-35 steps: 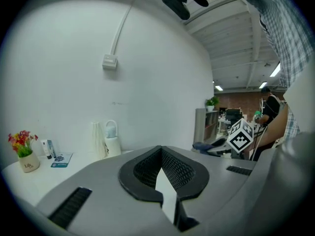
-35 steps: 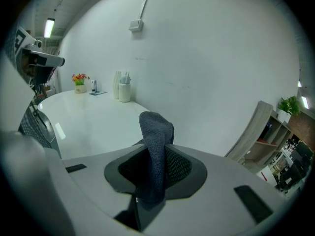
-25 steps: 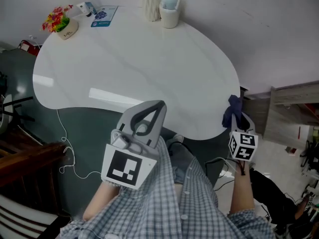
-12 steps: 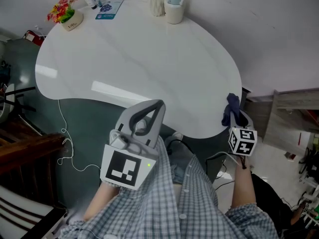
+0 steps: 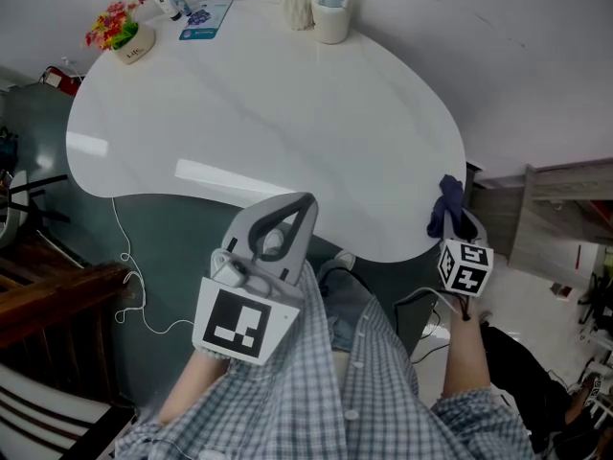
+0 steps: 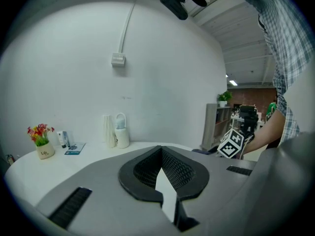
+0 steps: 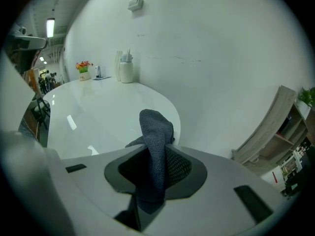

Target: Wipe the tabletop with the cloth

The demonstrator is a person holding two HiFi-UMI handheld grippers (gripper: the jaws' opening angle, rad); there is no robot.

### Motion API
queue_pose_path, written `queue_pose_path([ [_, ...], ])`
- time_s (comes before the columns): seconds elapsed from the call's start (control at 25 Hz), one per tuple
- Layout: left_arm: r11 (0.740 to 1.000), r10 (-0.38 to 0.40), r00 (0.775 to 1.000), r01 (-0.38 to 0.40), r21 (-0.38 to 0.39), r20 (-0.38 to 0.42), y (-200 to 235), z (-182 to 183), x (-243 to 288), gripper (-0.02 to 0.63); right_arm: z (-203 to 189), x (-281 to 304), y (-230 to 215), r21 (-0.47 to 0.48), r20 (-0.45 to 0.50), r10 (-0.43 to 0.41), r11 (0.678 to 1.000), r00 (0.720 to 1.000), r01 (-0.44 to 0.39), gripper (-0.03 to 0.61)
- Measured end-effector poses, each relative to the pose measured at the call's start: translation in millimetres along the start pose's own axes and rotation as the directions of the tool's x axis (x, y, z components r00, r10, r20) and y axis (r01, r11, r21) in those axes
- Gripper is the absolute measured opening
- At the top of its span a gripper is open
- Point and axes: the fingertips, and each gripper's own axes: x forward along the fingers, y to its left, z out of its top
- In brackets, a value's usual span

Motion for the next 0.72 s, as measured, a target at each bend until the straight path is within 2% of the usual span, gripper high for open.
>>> queue_pose_path([
  [0.72,0.995,-0.093,0.996,0.093,0.026,0.002,33,-6,-18,0.005,-15,-26,56,0.076,-0.033,-0.086,0.993,0.996,0.088,0.083],
])
